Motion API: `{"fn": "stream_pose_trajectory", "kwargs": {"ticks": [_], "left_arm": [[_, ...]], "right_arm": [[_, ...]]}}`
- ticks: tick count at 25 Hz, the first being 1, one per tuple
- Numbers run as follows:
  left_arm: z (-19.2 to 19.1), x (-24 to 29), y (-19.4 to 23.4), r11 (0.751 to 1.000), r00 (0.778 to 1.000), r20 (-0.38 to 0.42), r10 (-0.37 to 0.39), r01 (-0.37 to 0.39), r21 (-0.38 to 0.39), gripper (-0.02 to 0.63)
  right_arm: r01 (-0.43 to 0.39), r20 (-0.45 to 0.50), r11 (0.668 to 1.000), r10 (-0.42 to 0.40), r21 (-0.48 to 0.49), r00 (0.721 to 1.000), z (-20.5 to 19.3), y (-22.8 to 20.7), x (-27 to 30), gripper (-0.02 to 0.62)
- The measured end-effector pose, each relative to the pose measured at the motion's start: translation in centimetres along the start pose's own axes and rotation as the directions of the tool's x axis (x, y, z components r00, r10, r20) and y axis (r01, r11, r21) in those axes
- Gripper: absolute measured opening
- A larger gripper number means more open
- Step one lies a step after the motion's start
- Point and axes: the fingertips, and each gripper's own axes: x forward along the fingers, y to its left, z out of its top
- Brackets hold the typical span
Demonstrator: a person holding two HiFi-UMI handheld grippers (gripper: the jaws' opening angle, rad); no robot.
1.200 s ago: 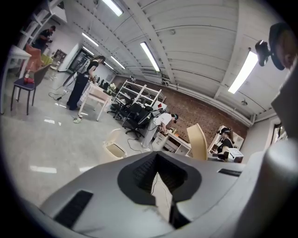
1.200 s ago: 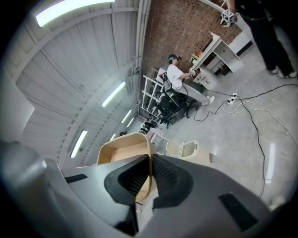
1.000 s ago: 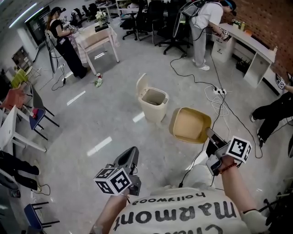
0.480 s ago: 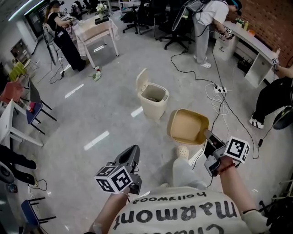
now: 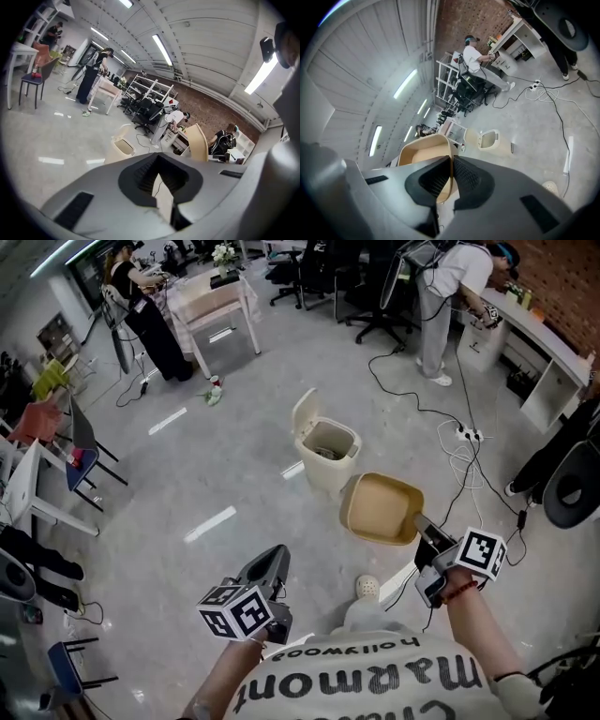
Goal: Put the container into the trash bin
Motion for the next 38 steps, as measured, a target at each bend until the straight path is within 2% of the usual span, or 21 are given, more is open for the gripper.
{"fn": "stream_pose_trajectory", "kwargs": {"ticks": [6, 14, 18, 21, 31, 34, 38], "left_arm": [[1.8, 4.3, 0.1, 1.000, 1.000, 0.012, 0.028, -0.028, -0.004, -0.002], [5.1, 10.7, -1.2, 1.000, 0.999, 0.043, 0.021, -0.021, -0.007, -0.002], [6.1, 13.7, -1.2, 0.999, 0.997, 0.058, 0.041, -0.040, -0.019, -0.002], [6.5, 15.4, -1.2, 0.998, 0.995, 0.074, 0.065, -0.064, -0.021, -0.002], [6.2, 18.8, -1.7, 0.994, 0.989, 0.095, 0.109, -0.105, -0.043, -0.002], [6.4, 18.8, -1.6, 0.992, 0.987, 0.101, 0.126, -0.123, -0.041, -0.002], [7.2, 18.9, -1.4, 0.990, 0.983, 0.121, 0.141, -0.137, -0.046, -0.002]], "right_arm": [[-0.016, -0.024, 1.000, 0.016, -0.001, 1.000, 4.0, -0.6, 3.5, 0.021], [-0.034, -0.042, 0.999, 0.033, -0.007, 0.999, 10.9, -1.4, 7.7, 0.021], [-0.078, -0.052, 0.997, 0.077, -0.017, 0.996, 14.1, -1.7, 10.0, 0.021], [-0.053, -0.066, 0.998, 0.051, -0.026, 0.996, 15.9, -2.7, 10.9, 0.021], [-0.086, -0.077, 0.996, 0.084, -0.025, 0.993, 19.9, -5.3, 13.2, 0.021], [-0.125, -0.073, 0.992, 0.124, -0.004, 0.990, 20.1, -5.3, 14.0, 0.021], [-0.096, -0.085, 0.995, 0.095, -0.010, 0.992, 20.6, -5.3, 14.6, 0.021]]}}
